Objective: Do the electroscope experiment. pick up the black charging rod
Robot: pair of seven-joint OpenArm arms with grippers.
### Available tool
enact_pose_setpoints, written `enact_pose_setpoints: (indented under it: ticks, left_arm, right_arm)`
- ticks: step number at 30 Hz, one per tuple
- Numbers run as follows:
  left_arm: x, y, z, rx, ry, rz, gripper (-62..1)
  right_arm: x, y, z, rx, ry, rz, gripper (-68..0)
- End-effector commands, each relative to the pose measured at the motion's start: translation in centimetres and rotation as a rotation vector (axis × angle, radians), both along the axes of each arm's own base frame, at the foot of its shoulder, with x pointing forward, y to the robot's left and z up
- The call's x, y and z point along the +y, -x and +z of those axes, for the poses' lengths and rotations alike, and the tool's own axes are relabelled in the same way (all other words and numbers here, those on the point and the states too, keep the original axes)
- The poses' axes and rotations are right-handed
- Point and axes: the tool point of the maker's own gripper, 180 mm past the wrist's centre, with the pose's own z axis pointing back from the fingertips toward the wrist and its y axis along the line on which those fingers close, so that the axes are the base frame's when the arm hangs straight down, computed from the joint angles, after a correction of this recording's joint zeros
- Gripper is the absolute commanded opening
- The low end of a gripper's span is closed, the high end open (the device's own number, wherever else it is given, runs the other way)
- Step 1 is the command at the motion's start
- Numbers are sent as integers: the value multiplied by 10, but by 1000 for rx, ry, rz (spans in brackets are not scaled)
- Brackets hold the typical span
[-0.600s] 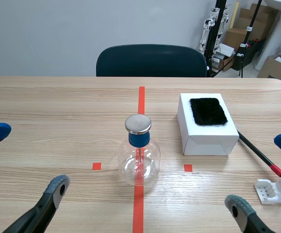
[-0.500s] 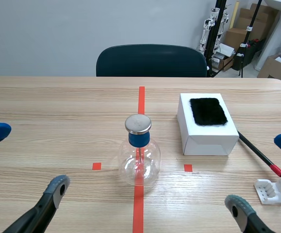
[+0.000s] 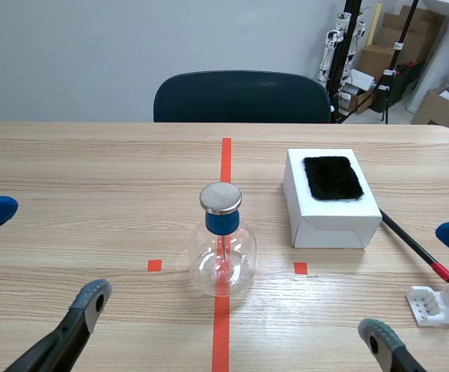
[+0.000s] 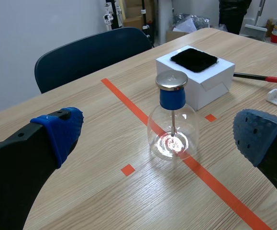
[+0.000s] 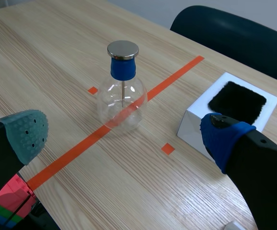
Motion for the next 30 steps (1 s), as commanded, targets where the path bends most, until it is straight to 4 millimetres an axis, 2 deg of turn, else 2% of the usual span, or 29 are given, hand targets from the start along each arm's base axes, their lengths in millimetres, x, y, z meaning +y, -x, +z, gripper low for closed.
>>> enact_pose_setpoints:
  ticks: [1,5,20,25,30]
  left_arm:
    - [-2,0,6,-19,26,-3,14]
    - [-2,0,6,-19,26,-3,14]
    - [-2,-1,6,-20,23,-2,14]
    - [-2,-1,6,-19,22,-3,14]
    - [1,-3,-4,-18,5,-7,14]
  right_arm:
    - [-2,-3,2,-4,6,1,-6]
    - [-3,-2,-6,29,36,-2,-6]
    - [-2,-17,13,-76,3,-2,-6]
    - [-2,-16,11,-70,16,0,-6]
    - [-2,-17,11,-71,18,-1,-6]
